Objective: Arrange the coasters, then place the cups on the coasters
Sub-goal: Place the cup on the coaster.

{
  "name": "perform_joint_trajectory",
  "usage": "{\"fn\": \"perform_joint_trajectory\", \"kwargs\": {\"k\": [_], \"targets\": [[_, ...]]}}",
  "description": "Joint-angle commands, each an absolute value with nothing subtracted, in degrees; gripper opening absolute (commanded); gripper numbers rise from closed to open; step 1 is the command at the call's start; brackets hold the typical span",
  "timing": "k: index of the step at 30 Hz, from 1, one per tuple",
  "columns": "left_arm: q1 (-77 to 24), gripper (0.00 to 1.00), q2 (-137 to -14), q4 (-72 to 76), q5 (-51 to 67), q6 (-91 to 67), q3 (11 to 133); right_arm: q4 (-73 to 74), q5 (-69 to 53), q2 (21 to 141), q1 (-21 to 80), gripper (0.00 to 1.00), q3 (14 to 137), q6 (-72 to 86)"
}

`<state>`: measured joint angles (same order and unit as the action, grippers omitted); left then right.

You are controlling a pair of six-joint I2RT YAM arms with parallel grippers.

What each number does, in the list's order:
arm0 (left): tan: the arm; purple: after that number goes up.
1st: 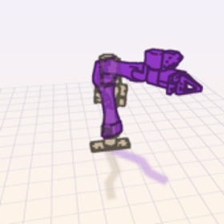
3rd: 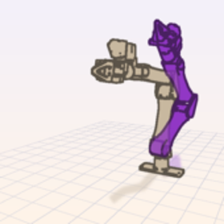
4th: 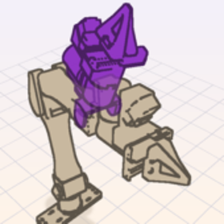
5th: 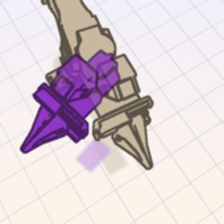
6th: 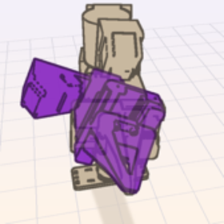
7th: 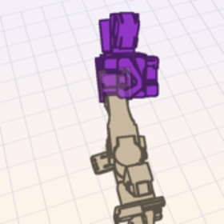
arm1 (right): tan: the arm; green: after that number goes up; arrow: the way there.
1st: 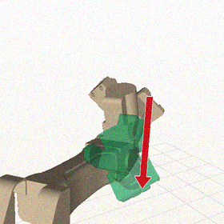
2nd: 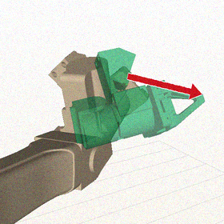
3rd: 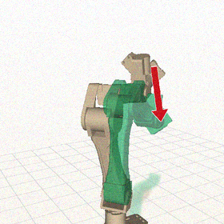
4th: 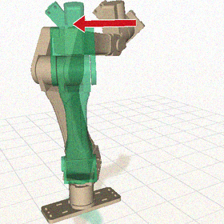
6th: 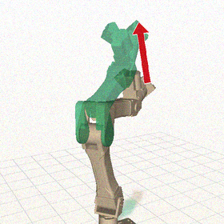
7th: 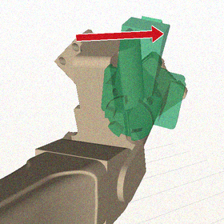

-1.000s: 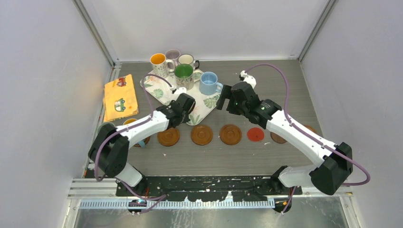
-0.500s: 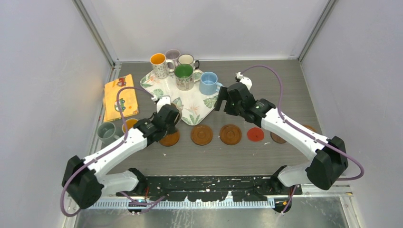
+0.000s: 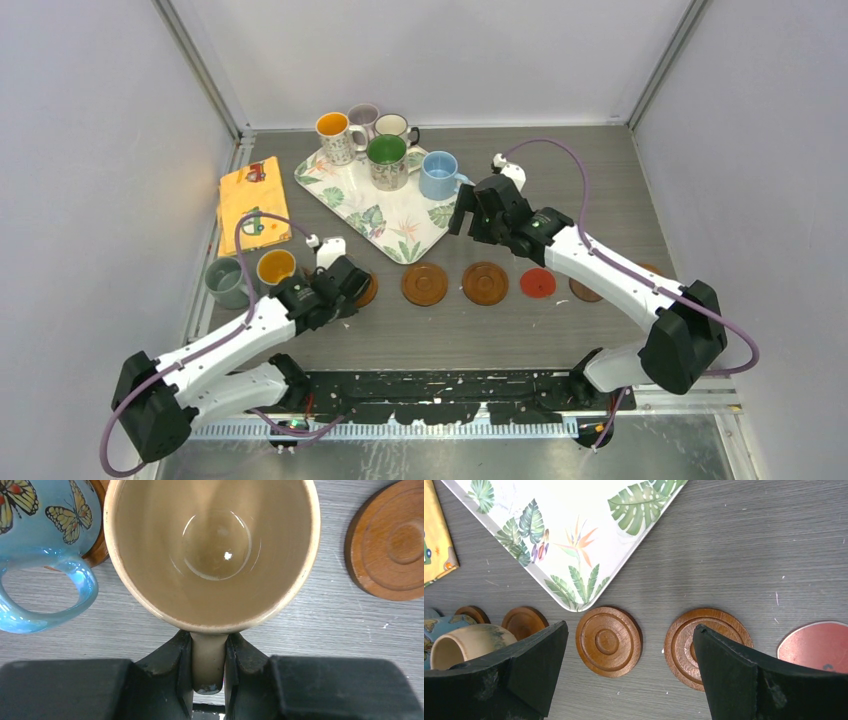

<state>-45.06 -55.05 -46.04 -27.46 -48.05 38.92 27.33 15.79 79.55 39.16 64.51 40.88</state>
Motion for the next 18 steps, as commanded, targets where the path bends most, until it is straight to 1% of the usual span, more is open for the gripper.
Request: {"fn": "perform_joint_trajectory", "kwargs": {"k": [1, 10, 18], "targets": [[-45.4, 0.01, -55.5, -39.9, -31.3, -49.3, 39.2, 25.7, 15.4, 79.8, 39.3, 1.0, 65.1, 41.1], [-45.4, 0.01, -61.3, -33.8, -30.7, -48.6, 38.7, 26.1, 15.7, 79.9, 39.3, 1.0, 65.6, 41.1], [-45.4, 0.01, -61.3, -33.3, -31.0, -49.6, 37.4, 26.1, 15.4, 79.8, 39.3, 1.0, 65.6, 41.2]]}}
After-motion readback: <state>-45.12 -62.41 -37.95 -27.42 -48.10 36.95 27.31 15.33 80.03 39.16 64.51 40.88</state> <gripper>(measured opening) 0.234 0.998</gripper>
